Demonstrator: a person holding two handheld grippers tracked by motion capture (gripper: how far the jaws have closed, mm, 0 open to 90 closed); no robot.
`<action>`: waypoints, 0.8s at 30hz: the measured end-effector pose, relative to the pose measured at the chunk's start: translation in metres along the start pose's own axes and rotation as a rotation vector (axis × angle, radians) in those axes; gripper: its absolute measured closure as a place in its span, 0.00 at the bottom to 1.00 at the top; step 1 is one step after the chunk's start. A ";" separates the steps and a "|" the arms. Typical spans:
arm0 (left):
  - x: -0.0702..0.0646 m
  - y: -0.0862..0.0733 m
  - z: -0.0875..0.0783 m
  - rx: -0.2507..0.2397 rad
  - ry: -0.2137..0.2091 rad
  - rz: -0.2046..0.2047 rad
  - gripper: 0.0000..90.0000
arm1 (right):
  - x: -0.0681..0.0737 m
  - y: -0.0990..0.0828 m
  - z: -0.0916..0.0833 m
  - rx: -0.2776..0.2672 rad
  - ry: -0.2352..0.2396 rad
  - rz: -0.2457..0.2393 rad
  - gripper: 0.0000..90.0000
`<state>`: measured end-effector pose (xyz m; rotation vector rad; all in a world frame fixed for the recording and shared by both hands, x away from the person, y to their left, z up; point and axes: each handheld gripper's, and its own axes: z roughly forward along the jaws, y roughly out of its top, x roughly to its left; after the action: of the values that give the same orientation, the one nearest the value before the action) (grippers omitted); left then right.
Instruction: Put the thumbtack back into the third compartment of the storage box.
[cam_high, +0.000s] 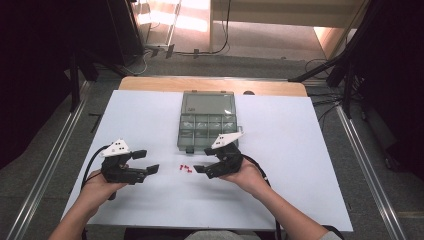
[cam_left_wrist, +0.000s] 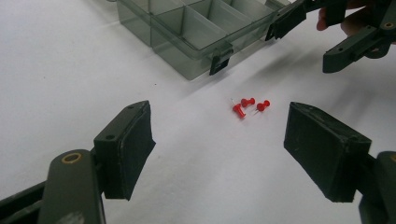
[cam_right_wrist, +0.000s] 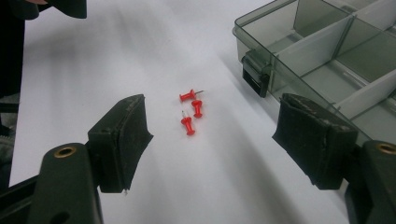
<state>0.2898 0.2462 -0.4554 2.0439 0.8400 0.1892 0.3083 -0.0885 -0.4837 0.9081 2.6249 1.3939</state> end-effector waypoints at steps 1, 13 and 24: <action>0.000 0.000 -0.001 -0.004 0.003 0.000 0.26 | 0.000 0.000 0.001 0.001 -0.002 0.000 0.30; 0.003 0.000 -0.003 -0.008 0.004 -0.011 0.26 | 0.004 0.001 0.018 0.040 0.007 -0.011 0.32; 0.002 0.000 -0.003 -0.010 0.003 -0.009 0.26 | 0.008 0.000 0.033 0.075 0.008 -0.026 0.37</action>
<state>0.2901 0.2499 -0.4545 2.0307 0.8480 0.1912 0.3110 -0.0599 -0.5013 0.8749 2.7020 1.3041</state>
